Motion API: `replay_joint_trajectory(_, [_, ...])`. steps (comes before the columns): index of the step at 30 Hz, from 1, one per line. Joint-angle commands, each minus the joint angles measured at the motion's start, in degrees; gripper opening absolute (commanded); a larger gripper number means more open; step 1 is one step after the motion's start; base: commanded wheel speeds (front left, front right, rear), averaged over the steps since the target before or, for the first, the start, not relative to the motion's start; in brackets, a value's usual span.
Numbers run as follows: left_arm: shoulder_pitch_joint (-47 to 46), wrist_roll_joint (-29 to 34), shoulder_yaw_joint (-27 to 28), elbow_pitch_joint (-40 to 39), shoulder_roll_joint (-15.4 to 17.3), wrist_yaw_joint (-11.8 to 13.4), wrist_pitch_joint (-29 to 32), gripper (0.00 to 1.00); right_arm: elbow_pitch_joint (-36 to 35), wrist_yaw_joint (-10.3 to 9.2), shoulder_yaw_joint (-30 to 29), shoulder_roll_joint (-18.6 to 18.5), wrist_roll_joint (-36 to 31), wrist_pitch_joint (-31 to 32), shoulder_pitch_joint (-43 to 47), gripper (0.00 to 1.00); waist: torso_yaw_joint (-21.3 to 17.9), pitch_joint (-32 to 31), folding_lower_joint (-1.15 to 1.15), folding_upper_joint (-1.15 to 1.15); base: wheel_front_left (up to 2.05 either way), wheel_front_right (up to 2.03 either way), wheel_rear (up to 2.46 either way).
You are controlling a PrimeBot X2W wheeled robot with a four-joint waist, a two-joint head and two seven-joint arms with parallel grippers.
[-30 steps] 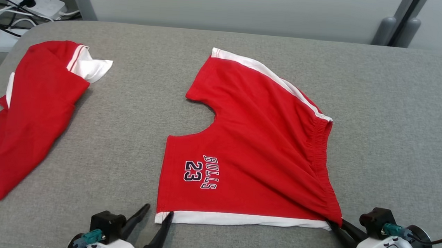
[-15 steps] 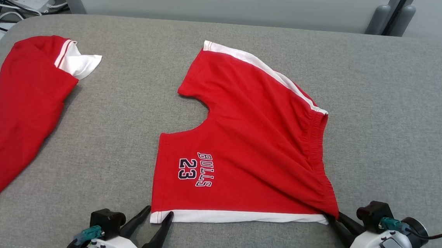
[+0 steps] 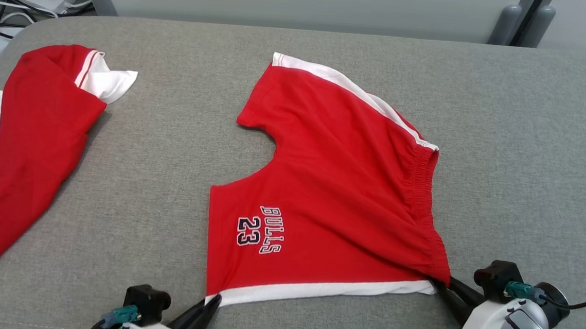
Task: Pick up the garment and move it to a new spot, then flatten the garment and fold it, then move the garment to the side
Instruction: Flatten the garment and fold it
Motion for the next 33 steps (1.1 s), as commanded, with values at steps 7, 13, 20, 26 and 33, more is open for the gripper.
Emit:
replay_joint_trajectory(7, [-1.9,-5.8,-5.2,-4.1,7.7,-0.2,2.9,0.00,-5.0,-0.02,4.9,-5.0,5.6,3.4,1.5,0.00,1.6,-1.3,0.00,0.00,0.00,0.00,0.00])
replay_joint_trajectory(13, [-1.4,-11.0,-10.9,-9.0,11.7,-0.2,6.7,0.00,-9.7,-0.02,9.3,-9.0,11.4,8.2,1.9,0.00,2.6,-2.6,0.00,0.00,0.00,0.00,0.00])
replay_joint_trajectory(20, [-1.4,-16.0,-15.5,-14.2,15.8,-0.2,11.6,0.00,-15.1,-0.02,13.0,-13.4,18.0,14.7,1.8,0.00,3.0,-3.2,0.00,0.00,0.00,0.00,0.00])
replay_joint_trajectory(26, [-5.3,-16.1,-13.2,-19.7,20.1,-0.2,9.9,0.00,-18.1,-0.02,11.6,-15.7,19.6,12.8,0.5,0.00,2.6,-3.1,0.00,0.00,0.00,0.00,0.00])
replay_joint_trajectory(33, [-15.8,-13.4,-8.7,-25.8,23.3,0.3,10.7,0.00,-17.7,-0.02,5.8,-15.7,17.1,7.6,-4.6,0.00,0.5,-0.2,0.00,0.00,0.00,0.00,0.00])
